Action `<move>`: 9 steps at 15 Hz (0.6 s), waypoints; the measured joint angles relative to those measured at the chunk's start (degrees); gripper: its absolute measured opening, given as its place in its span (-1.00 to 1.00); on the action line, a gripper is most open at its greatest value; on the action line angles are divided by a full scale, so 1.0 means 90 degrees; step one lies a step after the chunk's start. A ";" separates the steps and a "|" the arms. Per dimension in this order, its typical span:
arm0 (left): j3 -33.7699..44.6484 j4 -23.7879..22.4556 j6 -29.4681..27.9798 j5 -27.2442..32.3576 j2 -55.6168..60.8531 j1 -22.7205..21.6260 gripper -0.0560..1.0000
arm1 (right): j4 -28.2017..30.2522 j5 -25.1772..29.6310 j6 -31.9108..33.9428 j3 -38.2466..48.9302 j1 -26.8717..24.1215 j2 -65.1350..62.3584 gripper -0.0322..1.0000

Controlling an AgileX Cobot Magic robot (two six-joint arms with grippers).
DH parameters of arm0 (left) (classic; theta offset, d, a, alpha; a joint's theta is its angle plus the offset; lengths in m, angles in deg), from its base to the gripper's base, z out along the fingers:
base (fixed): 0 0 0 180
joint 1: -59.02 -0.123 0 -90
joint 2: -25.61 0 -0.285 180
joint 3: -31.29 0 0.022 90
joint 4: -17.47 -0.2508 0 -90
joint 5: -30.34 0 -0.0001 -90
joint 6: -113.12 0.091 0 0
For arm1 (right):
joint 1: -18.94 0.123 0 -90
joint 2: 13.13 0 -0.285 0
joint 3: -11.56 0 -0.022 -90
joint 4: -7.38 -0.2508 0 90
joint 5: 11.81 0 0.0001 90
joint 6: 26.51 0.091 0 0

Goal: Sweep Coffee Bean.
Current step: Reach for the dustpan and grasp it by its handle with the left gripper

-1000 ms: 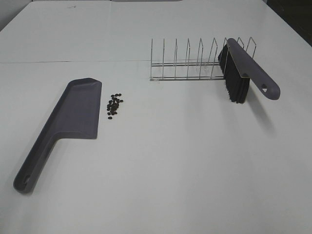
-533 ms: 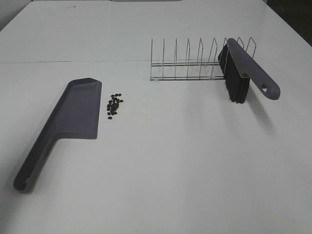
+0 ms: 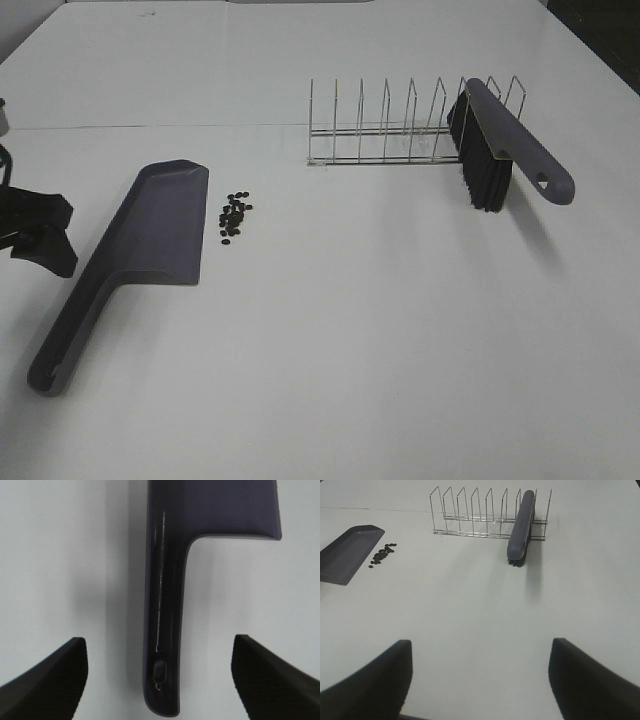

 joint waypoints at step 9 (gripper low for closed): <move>-0.0630 -0.0611 -0.0675 -0.0025 -0.1490 0.0547 0.47 | 0.0000 0.0000 0.0000 0.0000 0.0000 0.0000 0.30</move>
